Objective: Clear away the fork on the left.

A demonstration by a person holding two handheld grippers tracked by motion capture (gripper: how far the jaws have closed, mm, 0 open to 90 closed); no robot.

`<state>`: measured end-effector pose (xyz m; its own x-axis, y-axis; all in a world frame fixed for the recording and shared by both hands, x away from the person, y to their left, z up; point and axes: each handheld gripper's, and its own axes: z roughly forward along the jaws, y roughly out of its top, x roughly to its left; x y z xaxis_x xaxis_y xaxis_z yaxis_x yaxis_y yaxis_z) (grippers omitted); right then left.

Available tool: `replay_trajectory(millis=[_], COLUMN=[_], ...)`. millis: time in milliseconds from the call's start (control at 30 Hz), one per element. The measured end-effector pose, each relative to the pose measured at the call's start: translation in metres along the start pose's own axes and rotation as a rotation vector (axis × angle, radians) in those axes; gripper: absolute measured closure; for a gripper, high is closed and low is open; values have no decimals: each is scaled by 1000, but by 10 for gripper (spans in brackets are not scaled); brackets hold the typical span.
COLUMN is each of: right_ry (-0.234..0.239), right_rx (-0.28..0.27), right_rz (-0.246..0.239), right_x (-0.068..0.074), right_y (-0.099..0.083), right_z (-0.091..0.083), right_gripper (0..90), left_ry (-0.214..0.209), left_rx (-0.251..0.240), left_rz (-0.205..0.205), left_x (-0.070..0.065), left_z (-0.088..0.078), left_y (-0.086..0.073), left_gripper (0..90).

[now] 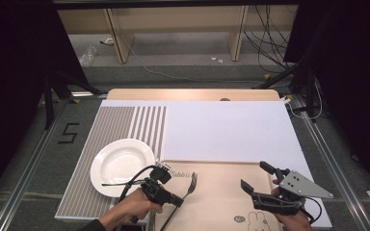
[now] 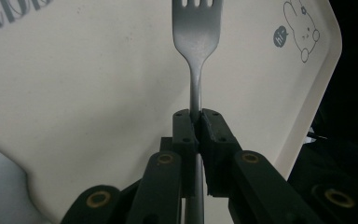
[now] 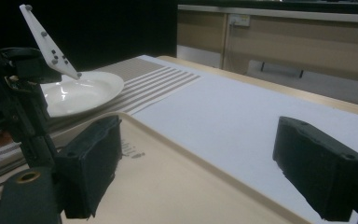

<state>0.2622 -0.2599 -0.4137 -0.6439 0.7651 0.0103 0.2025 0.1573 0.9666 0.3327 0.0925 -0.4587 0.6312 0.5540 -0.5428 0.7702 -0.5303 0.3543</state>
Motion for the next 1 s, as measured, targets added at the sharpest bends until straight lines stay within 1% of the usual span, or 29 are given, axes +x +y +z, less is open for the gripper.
replay_trajectory(millis=[133, 233, 300, 367, 433, 467, 500, 533, 567, 600, 633, 667, 700, 733, 767, 867, 933, 967, 1000], right_ry=[-1, 0, 1, 1, 1, 1, 1, 2, 2, 1, 2, 2, 1, 1, 1, 1, 1, 1, 1], right_rx=[4, 4, 4, 5, 5, 6, 5, 4, 3, 5, 3, 3, 3, 3, 3, 2, 3, 2, 2], right_rz=[-2, -3, -3, -3, -2, -2, -3, -2, -4, -1, -1, 1, 0, 0, -1, 0, -2, -4, -3], right_x=[0, 1, 1, 0, 1, 1, 1, 1, 0, 0, 0, 0, 0, 0, 0, 0, 0, 0, 0], right_y=[0, 0, 0, 0, 0, 0, 0, 0, 0, 0, 0, 0, 0, 0, 0, 0, 0, 0, 0], right_z=[0, 0, 0, 1, 1, 0, 1, 1, 1, 1, 1, 1, 1, 1, 1, 1, 1, 1, 1], right_gripper=[163, 163, 163, 164, 164, 164, 165, 165, 165, 165, 165, 165, 165, 165, 165, 166, 166, 167, 166], left_ry=[-8, -27, -20, -27, -32, -51, -74, -73, -58, -42, -19, 11, 35, 52, 61, 56, 64, 80, 103], left_rx=[-3, -9, -5, -10, -15, -16, -18, -29, -24, -28, -26, -20, -20, -25, -33, -59, -73, -83, -98], left_rz=[-22, -44, -42, -54, -56, -62, -69, -77, -60, -53, -38, -13, 9, 27, 32, 35, 40, 48, 66], left_x=[1, 1, 1, 2, 3, 3, 4, 3, 3, 0, -2, -4, -6, -8, -10, -13, -15, -16, -18], left_z=[4, 7, 9, 11, 12, 12, 12, 10, 8, 7, 5, 3, 1, -1, -3, -8, -10, -11, -11], left_y=[-4, -8, -10, -11, -11, -12, -11, -11, -10, -9, -8, -6, -5, -4, -2, 0, 1, 2, 2], left_gripper=[843, 842, 842, 840, 833, 826, 765, 700, 647, 590, 534, 486, 457, 435, 420, 373, 357, 342, 324])
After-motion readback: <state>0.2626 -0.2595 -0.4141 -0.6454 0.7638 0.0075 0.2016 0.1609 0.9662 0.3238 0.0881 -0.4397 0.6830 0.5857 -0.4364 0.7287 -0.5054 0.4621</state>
